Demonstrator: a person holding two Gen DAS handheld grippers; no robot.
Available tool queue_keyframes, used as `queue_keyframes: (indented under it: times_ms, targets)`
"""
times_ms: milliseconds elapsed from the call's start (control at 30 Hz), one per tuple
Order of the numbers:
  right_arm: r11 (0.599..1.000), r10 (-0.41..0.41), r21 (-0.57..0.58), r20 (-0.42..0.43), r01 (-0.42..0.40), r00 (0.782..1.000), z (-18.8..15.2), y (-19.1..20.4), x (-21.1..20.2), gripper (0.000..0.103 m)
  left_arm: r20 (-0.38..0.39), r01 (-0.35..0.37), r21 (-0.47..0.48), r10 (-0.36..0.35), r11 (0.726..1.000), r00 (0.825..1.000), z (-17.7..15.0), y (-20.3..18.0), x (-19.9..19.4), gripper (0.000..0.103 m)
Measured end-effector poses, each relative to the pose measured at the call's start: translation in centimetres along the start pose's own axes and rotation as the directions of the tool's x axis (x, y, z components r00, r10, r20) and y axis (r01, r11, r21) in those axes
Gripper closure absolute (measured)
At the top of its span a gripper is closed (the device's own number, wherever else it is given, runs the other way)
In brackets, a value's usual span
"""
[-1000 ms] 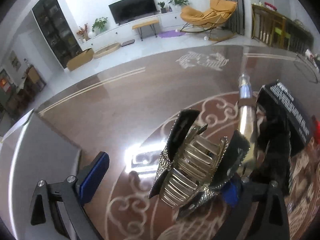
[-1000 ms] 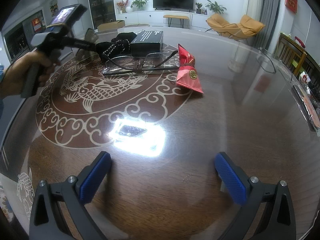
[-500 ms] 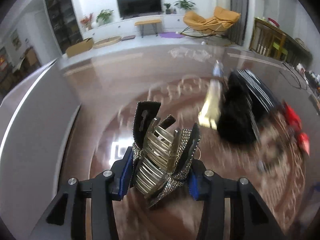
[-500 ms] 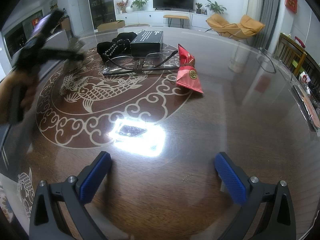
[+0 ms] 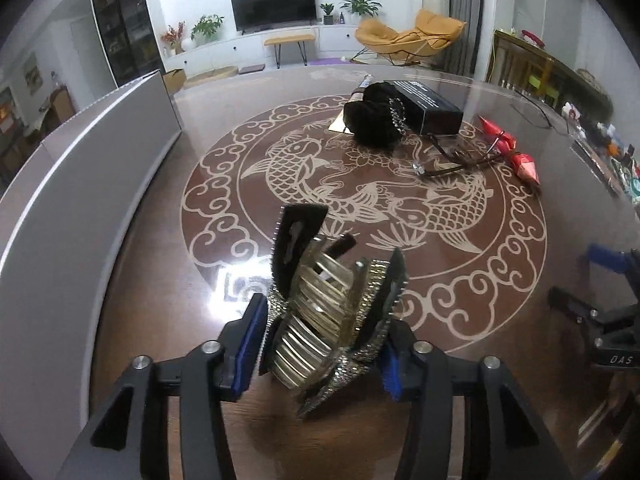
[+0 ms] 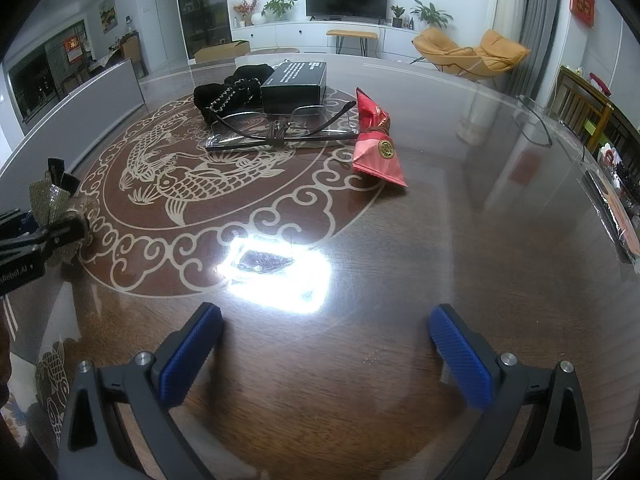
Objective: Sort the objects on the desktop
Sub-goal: 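Lift the sequined clutch above the table with the left tool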
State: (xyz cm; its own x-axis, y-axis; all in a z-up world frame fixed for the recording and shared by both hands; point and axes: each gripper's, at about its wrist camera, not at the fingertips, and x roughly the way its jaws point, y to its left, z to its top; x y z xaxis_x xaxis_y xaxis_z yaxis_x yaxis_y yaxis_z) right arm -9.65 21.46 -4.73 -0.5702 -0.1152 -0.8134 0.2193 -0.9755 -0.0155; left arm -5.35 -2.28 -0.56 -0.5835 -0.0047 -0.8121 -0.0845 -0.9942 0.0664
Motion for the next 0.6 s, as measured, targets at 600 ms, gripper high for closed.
queue_keyframes:
  times_ms: [600]
  targets:
    - [1.000, 0.000, 0.000, 0.000, 0.000, 1.000, 0.0, 0.0, -0.1, 0.000, 0.030, 0.084, -0.129, -0.081, 0.988, 0.996, -0.4, 3.2, 2.2, 0.000]
